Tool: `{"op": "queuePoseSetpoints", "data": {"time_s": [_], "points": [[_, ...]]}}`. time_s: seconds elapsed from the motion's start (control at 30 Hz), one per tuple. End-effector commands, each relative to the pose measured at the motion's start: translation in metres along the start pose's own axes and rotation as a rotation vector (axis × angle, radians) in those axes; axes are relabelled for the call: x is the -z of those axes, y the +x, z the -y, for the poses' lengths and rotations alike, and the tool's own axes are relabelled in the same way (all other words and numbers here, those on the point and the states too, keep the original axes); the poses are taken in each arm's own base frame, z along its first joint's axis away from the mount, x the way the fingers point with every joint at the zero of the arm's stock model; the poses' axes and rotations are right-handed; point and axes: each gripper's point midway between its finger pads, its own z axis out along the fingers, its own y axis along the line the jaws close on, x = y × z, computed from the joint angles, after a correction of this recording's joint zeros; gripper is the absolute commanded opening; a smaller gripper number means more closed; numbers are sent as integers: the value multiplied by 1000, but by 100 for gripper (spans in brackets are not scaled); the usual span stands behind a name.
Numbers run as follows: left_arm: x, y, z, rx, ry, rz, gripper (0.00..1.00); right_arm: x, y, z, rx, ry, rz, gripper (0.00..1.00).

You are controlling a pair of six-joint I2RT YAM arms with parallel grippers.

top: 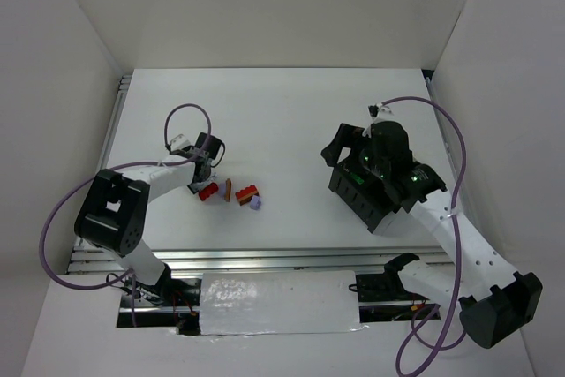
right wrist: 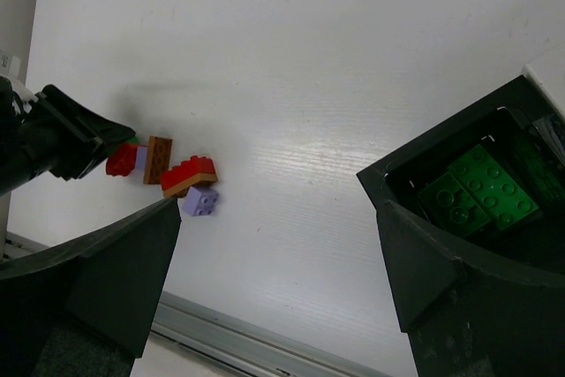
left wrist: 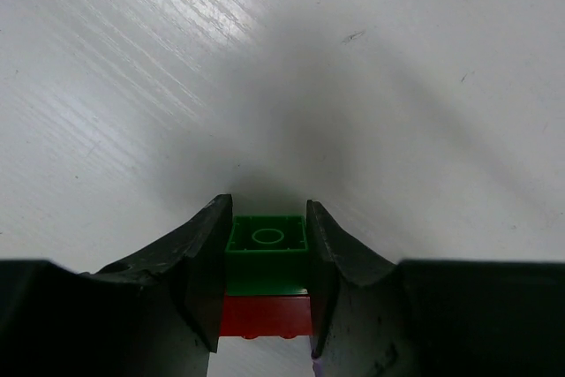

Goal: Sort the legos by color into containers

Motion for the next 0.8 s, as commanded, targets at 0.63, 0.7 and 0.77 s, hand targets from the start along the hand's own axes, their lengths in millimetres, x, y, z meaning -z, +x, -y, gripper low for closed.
{"op": "queuePoseSetpoints", "data": {"time_s": [0.63,0.7,0.77], "points": [[217,-29,105,-126,804,155,0,6,23,-122,-81,-606,-37,98],[236,-18,117,-139,856,136,0,8,26,-140,-73,-647,-41,98],[250,-11,125,-142,908,120,0,3,31,-151,-80,-661,-50,97]]}}
